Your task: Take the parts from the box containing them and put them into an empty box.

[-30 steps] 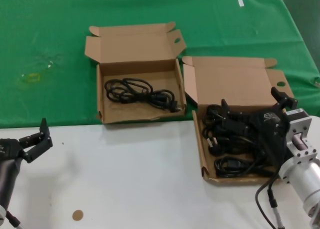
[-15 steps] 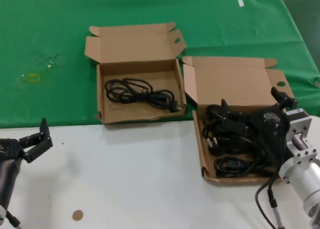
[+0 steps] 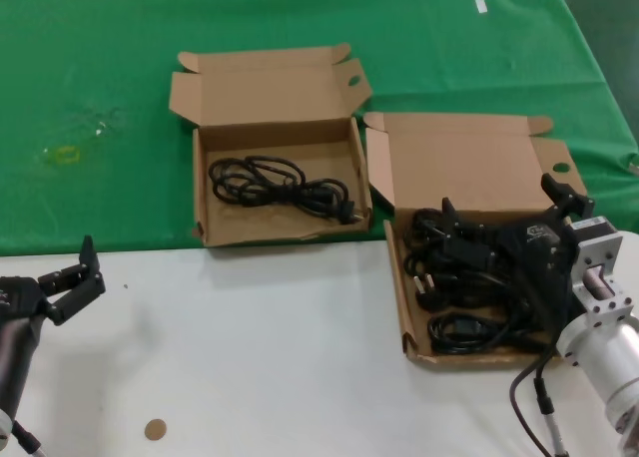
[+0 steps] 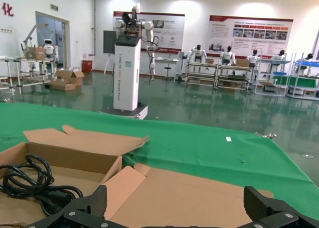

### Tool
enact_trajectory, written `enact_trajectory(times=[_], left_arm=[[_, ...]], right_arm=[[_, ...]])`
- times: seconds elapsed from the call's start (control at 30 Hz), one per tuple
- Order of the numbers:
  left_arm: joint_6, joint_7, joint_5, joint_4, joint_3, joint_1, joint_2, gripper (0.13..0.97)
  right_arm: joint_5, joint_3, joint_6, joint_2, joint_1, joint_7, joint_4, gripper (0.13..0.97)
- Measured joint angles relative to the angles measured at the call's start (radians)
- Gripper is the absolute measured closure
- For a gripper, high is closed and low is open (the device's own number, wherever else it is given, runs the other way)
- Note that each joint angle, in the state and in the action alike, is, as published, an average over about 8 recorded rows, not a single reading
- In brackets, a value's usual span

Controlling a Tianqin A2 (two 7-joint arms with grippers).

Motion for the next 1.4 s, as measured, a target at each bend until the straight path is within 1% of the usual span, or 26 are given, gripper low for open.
enact_trajectory(times=[1.4], left_arm=[[0.0,0.0,0.0,0.0,0.0,0.0,0.0,0.132]], right_arm=[[0.0,0.0,0.0,0.0,0.0,0.0,0.0,0.129]])
